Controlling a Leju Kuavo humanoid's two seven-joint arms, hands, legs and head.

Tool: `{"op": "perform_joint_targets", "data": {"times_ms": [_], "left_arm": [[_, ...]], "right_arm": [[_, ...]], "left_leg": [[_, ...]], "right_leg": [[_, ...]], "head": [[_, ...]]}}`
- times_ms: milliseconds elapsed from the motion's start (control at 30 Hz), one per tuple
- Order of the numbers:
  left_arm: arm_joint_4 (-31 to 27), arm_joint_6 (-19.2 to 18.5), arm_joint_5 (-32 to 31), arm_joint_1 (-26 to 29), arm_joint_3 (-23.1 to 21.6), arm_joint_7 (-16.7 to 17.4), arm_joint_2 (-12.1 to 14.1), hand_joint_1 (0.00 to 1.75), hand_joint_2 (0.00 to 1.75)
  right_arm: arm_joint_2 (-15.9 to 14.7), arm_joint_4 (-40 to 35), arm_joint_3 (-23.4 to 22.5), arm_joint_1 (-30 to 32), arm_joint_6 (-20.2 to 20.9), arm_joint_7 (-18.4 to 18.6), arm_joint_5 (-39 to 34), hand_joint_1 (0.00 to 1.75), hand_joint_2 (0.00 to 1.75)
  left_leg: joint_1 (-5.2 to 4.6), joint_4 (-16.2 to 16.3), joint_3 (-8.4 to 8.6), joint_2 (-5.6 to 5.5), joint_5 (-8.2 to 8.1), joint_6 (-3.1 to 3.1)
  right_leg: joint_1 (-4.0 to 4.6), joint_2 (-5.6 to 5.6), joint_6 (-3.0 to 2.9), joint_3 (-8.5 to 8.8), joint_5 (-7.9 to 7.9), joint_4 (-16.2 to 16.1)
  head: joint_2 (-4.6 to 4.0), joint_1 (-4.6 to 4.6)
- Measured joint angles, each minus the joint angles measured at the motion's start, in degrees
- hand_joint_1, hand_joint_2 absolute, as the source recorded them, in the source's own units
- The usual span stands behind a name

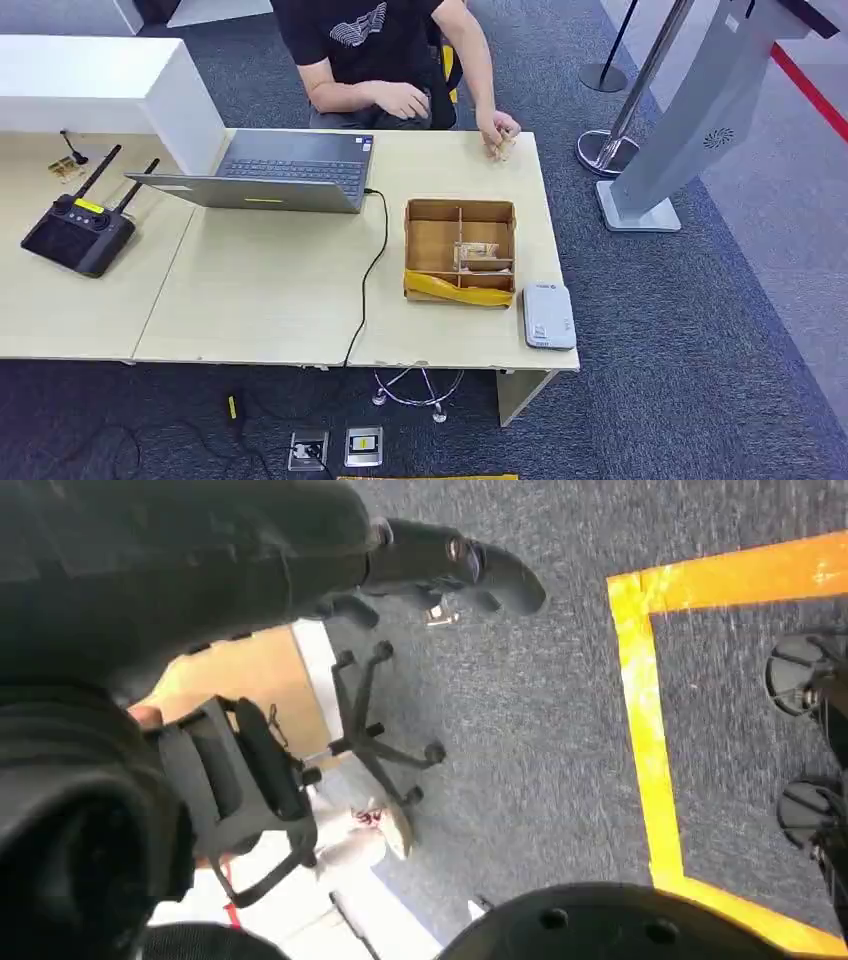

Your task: Pass the card to the sensor for recognition and then transmit it.

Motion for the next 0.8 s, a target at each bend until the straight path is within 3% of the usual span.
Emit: {"op": "perform_joint_targets", "data": {"times_ms": [67, 167, 267, 400, 533, 633, 800], "left_arm": [[0.0, 0.0, 0.3, 0.0, 0.0, 0.0, 0.1, 0.00, 0.00], [0.0, 0.0, 0.4, 0.0, 0.0, 0.0, 0.4, 0.00, 0.00], [0.0, 0.0, -0.5, 0.1, 0.0, -0.5, 1.0, 0.00, 0.00], [0.0, 0.0, -1.3, 0.0, 0.0, -1.2, 2.0, 0.00, 0.00], [0.0, 0.0, -1.4, -0.1, 0.0, -2.5, 2.3, 0.00, 0.00], [-0.1, 0.0, -1.6, -0.1, 0.0, -3.1, 2.3, 0.00, 0.00], [-0.2, 0.0, -2.9, -0.1, 0.0, -3.3, 2.4, 0.00, 0.00]], "right_arm": [[-1.0, -2.5, 0.0, -0.2, 0.0, 0.7, -0.3, 0.00, 1.75], [-7.2, -2.9, 0.0, -0.6, 0.0, 2.5, -0.3, 0.00, 1.75], [-17.1, -1.6, 0.0, -1.2, 0.0, 4.1, -2.1, 0.00, 1.75], [-31.2, 0.8, 0.0, -3.8, 0.7, 1.0, -7.9, 0.00, 1.75], [-41.9, 3.1, 0.1, -10.4, 0.5, -0.6, -5.2, 0.00, 1.75], [-48.0, 5.1, 0.3, -15.2, 0.3, -0.6, -2.1, 0.00, 1.75], [-54.2, 7.3, 0.5, -24.7, 0.3, -0.6, 7.7, 0.00, 1.75]], "left_leg": [[-0.05, 0.0, 0.00, 0.00, 0.00, 0.00], [-0.21, 0.0, -0.01, 0.00, -0.01, 0.04], [-0.33, 0.0, -0.02, 0.00, -0.04, 0.20], [-0.60, 0.0, -0.03, 0.09, -0.02, 0.46], [-0.69, 0.0, 0.03, 0.28, 0.00, 0.55], [-0.67, 0.0, -0.04, 0.20, 0.12, 0.73], [-0.67, 0.0, -0.06, 0.17, 0.15, 0.71]], "right_leg": [[-0.06, -0.03, 0.00, 0.01, 0.00, 0.0], [-0.21, -0.03, 0.03, 0.01, 0.02, 0.0], [-0.33, -0.02, 0.19, 0.02, 0.11, -0.1], [-0.59, 0.00, 0.33, 0.00, 0.18, -0.1], [-0.69, 0.21, 0.49, -0.05, 0.29, -0.1], [-0.66, 0.08, 0.52, 0.00, 0.31, -0.1], [-0.66, 0.07, 0.55, -0.01, 0.33, -0.1]], "head": [[0.00, 0.00], [0.00, 0.00], [0.00, 0.00], [0.00, 0.00], [0.00, -0.07], [0.00, -0.02], [0.00, -0.02]]}}
